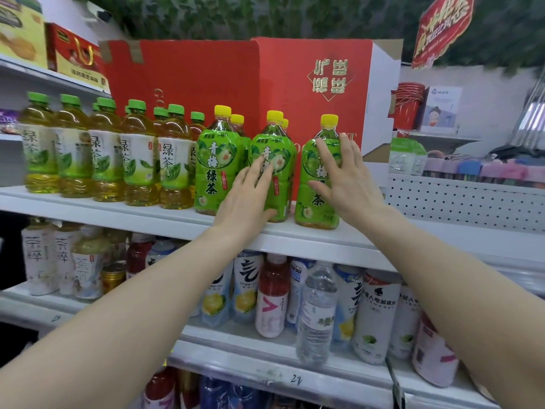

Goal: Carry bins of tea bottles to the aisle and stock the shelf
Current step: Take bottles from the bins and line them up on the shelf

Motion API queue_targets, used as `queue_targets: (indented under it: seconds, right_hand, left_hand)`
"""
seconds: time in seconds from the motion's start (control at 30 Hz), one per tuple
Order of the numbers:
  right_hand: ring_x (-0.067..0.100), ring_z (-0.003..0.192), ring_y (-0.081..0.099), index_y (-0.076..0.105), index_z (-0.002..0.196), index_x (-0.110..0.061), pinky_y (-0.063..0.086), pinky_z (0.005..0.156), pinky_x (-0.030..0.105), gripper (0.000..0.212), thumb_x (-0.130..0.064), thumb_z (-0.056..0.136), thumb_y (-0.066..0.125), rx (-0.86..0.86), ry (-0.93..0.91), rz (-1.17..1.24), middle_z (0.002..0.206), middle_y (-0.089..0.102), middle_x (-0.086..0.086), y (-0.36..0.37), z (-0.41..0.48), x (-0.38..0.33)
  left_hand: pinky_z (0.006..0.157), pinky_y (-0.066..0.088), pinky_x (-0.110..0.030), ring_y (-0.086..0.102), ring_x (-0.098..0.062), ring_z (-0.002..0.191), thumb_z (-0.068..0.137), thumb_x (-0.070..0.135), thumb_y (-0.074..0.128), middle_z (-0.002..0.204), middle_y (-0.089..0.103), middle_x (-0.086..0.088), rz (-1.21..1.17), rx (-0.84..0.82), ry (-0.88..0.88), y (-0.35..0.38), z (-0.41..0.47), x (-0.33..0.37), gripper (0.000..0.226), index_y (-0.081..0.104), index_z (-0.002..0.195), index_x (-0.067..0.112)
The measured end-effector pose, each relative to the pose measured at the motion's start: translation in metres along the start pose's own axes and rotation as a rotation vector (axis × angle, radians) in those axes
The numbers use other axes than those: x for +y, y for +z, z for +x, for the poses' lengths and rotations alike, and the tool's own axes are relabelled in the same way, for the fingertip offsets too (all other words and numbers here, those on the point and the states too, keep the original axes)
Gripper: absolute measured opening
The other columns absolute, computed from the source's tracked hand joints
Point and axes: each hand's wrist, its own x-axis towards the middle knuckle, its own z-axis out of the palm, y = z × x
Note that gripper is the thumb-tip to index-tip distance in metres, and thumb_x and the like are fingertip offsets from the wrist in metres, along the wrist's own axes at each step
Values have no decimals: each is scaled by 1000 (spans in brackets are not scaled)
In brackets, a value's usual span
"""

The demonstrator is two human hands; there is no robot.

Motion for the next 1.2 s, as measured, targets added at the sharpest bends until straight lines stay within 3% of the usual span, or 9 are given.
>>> queue_targets:
  seconds: [0.13,0.3,0.43,0.7,0.9,1.0,1.13,1.2]
  right_hand:
    - [32,153,2,9,159,-23,18,120,52,70,-54,101,34,-50,-30,-117,166,3,12,-14,-30,-3]
    - [29,152,11,13,158,-21,16,120,48,72,-60,98,22,-119,-76,-149,165,16,8,-30,-91,-21]
    - [30,151,15,19,157,-16,16,119,47,66,-48,102,38,-159,-74,-155,162,23,11,-39,-161,-39]
    - [35,145,28,28,153,-7,28,114,47,61,-44,104,31,-268,-24,-125,152,36,18,-15,-338,-72]
    - [40,132,43,38,147,0,37,108,46,55,-34,104,40,-435,88,80,144,45,23,56,-499,-109]
    - [40,131,45,41,146,0,39,106,47,54,-32,103,46,-576,113,179,142,47,24,97,-586,-126]
    - [41,127,49,45,144,2,43,105,50,53,-28,100,51,-742,199,329,138,50,24,149,-701,-150]
    - [43,125,52,47,142,2,47,102,52,52,-30,100,48,-816,243,368,136,52,25,175,-758,-161]
  left_hand:
    - [120,22,-36,21,-26,148,95,42,60,161,25,-7,47,16,64,-14,-23,-2,77,24,156,13]
    - [114,31,-38,36,-30,138,94,42,61,150,43,-10,31,37,172,-22,-74,0,66,41,148,10]
    - [107,37,-43,47,-36,126,89,37,67,135,55,-15,-59,25,209,-5,-130,-1,57,53,137,7]
    - [105,35,-40,45,-34,128,93,35,49,134,54,-14,-198,-91,176,66,-274,4,47,53,132,9]
    - [100,42,-47,47,-39,122,90,28,54,130,54,-16,-321,-397,246,157,-398,3,44,55,129,9]
    - [95,45,-48,51,-41,115,87,20,64,126,57,-18,-358,-565,198,207,-480,0,41,59,125,6]
    - [93,46,-44,55,-39,106,82,24,54,115,61,-17,-408,-760,102,264,-604,-3,41,63,116,5]
    - [89,51,-46,57,-40,104,80,19,61,113,63,-17,-393,-846,63,291,-668,-5,39,64,116,5]
